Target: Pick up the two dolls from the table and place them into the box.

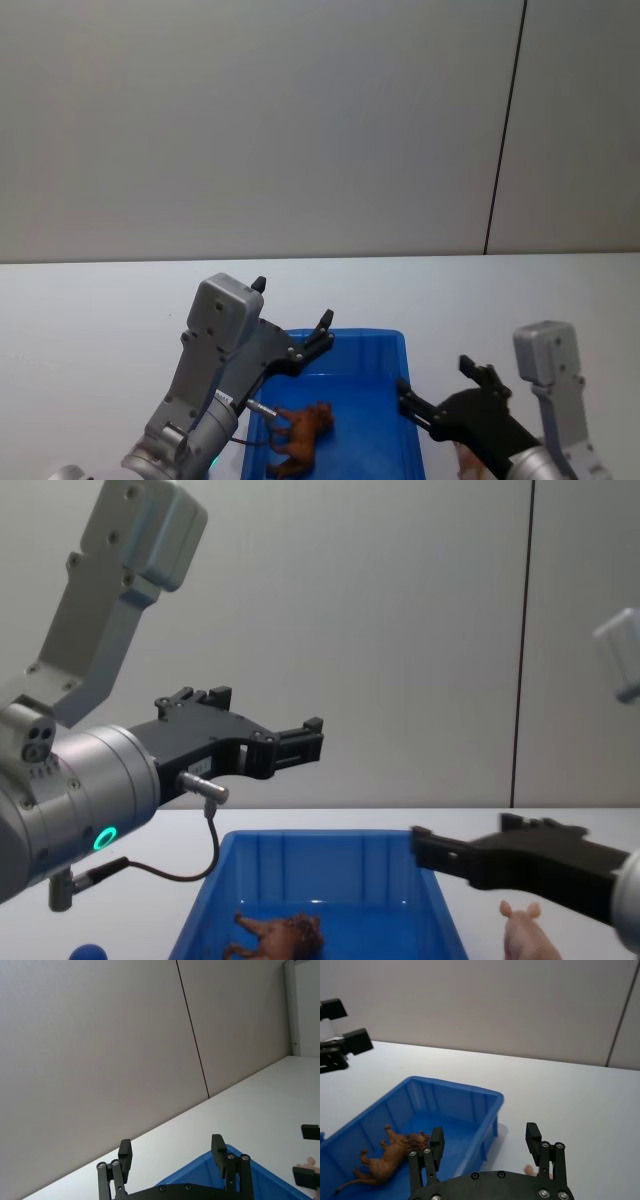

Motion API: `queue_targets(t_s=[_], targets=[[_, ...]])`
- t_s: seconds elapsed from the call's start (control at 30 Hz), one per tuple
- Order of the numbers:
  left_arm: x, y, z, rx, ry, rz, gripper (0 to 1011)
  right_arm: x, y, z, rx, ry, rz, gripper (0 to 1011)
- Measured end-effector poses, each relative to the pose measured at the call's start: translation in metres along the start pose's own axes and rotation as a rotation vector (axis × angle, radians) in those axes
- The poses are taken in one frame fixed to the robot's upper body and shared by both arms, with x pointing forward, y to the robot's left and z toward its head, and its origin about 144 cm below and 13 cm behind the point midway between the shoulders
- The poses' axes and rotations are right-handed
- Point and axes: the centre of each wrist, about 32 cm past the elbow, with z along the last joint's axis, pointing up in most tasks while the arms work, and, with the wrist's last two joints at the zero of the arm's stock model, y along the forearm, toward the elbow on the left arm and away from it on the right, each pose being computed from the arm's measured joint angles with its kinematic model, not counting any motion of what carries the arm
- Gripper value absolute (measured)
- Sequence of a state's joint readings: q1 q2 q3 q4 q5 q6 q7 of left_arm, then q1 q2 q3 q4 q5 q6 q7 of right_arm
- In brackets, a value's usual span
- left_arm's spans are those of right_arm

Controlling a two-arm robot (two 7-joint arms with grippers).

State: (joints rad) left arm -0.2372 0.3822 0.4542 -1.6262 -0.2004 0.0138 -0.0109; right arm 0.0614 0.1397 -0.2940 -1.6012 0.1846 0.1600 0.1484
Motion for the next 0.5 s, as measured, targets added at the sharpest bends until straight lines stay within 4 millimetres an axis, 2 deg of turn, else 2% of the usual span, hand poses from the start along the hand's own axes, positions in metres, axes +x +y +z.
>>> queue_targets(t_s=[0.5], targets=[[0.0, 0.0, 0.0, 0.0, 0.0, 0.0, 1001, 0.0, -0.028, -0.009, -0.051, -0.004, -0.136, 1001]])
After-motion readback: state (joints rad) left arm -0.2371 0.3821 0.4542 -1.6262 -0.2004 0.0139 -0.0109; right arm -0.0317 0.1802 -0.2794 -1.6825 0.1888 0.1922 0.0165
